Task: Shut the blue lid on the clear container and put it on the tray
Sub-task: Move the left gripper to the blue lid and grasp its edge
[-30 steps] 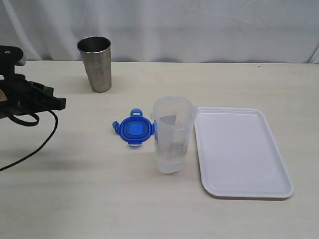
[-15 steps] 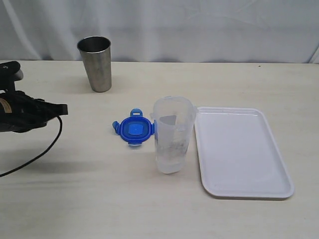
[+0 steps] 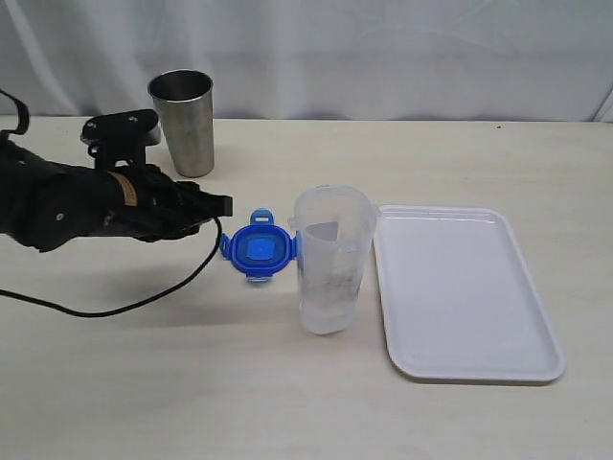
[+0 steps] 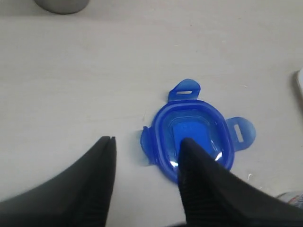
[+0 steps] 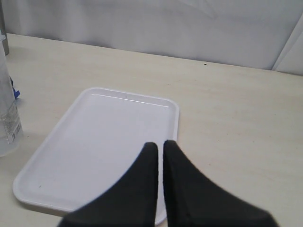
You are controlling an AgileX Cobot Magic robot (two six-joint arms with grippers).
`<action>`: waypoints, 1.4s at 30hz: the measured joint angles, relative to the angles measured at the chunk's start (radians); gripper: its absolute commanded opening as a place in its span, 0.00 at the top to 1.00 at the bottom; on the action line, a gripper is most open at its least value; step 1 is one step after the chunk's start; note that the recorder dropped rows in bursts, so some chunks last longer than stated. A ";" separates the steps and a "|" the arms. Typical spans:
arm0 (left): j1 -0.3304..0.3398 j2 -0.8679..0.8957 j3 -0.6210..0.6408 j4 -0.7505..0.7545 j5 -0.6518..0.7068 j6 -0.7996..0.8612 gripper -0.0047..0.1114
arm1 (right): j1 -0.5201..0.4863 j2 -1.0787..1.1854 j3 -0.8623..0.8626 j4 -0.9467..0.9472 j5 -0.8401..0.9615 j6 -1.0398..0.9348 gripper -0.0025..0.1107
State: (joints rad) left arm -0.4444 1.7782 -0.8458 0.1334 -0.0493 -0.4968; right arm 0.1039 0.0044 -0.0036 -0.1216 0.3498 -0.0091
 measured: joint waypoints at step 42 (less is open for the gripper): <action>-0.045 0.286 -0.114 -0.007 -0.103 -0.079 0.80 | 0.000 0.000 0.000 0.000 0.000 0.000 0.94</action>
State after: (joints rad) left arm -0.4897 2.0644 -0.9598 0.1269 -0.1524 -0.5755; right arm 0.1039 0.0044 -0.0036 -0.1216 0.3498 -0.0091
